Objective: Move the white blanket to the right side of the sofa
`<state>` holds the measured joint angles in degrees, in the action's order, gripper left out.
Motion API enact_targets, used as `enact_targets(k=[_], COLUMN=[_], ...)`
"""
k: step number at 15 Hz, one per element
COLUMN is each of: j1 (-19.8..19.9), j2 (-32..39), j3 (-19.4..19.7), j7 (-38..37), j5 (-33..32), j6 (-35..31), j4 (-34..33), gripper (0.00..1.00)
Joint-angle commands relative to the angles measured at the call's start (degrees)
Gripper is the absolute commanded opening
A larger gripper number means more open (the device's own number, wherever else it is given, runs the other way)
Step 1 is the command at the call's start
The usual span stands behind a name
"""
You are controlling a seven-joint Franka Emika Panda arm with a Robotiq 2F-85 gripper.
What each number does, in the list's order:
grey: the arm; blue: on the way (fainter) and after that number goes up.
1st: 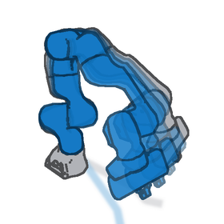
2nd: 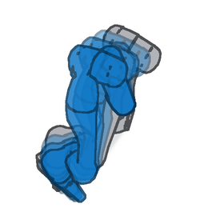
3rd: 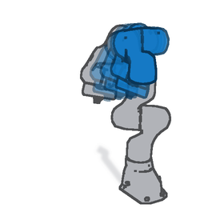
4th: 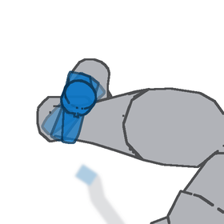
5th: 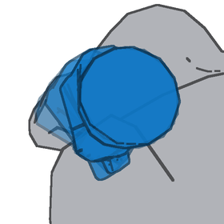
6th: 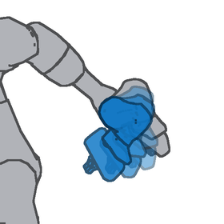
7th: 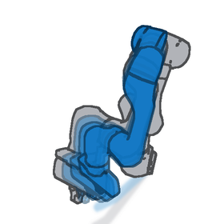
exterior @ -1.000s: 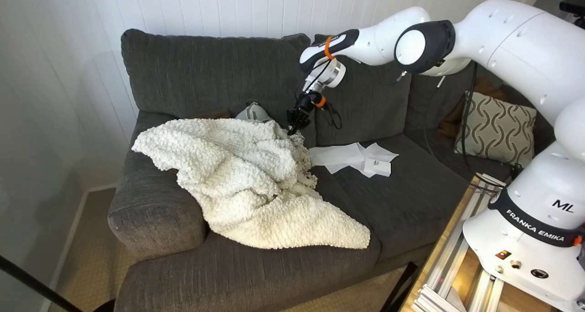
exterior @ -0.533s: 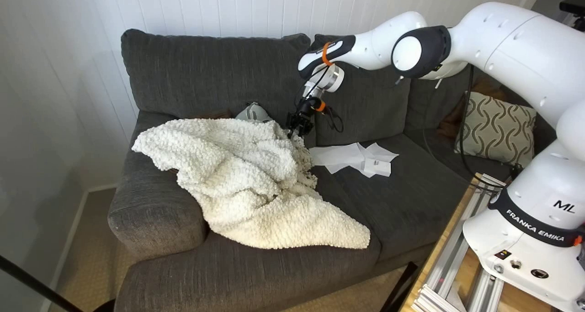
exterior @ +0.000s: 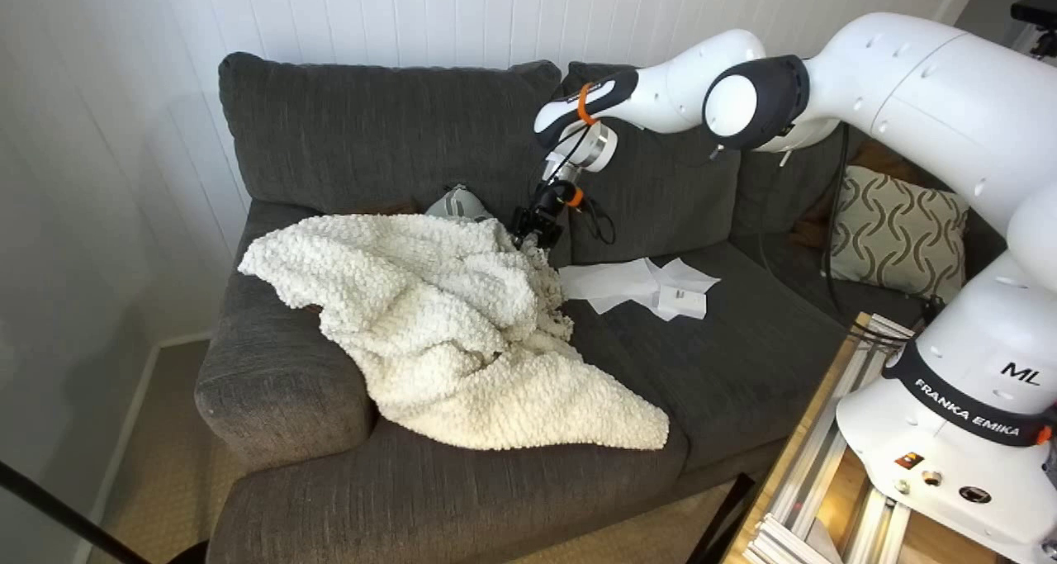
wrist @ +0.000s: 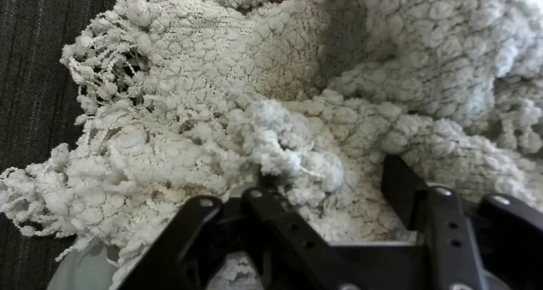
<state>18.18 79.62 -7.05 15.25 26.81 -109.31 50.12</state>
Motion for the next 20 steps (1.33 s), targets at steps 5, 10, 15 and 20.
enact_targets(k=[5,10,15,20], j1=[1.7,3.2,6.1,13.1], j2=[-3.9,-7.0,-13.6,-25.2], j3=[0.3,0.7,1.2,-1.9], j7=[-3.6,-5.3,-4.4,4.9], j5=[1.0,0.8,0.9,4.9], j6=[-0.2,2.5,4.5,3.4], j4=[1.5,2.2,6.7,17.0], gripper=[0.1,0.0,0.01,0.01])
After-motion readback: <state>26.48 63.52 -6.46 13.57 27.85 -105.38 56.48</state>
